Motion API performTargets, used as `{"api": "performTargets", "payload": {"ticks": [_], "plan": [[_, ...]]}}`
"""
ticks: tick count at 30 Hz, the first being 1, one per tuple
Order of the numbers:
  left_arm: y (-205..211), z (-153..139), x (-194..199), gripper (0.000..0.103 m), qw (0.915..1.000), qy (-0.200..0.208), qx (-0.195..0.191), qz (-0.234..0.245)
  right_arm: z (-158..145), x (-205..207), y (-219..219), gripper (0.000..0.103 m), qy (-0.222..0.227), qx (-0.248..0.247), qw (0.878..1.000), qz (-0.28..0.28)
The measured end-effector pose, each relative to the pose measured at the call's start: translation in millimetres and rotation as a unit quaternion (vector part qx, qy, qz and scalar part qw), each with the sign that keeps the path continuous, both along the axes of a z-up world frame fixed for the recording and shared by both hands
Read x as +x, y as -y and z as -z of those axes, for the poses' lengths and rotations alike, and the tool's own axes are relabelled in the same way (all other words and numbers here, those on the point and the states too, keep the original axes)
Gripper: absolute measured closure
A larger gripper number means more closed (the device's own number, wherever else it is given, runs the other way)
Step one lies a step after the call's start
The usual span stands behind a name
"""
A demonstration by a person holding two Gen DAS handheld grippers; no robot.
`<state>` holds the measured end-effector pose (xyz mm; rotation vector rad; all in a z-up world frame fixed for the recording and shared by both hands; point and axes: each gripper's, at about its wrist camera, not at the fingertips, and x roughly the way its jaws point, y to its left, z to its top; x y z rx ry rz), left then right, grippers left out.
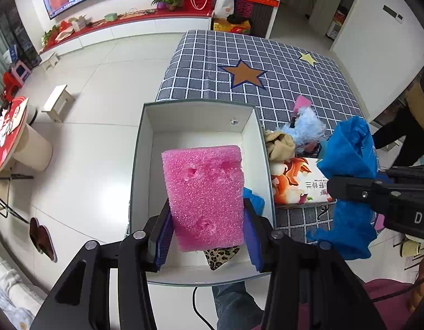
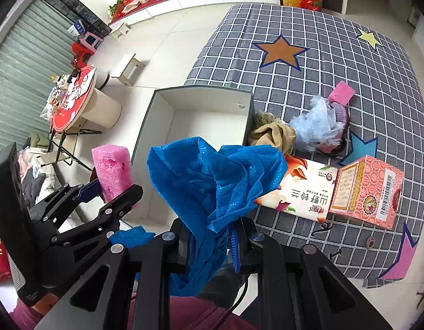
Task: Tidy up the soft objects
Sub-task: 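Carry the pink sponge and blue bag with both tools over the white box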
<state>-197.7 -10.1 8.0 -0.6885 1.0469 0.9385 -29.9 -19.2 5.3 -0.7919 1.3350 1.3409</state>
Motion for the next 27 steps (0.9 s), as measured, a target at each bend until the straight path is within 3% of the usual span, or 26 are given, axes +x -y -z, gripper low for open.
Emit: {"api": "performTargets", "payload": {"ticks": [27], "plan": [[-10,4,-25,0.053,0.9990,-0.006,-0.007,-0.044,4,-30,-24,0.082,-0.001,-0.005,0.998,-0.057]]}}
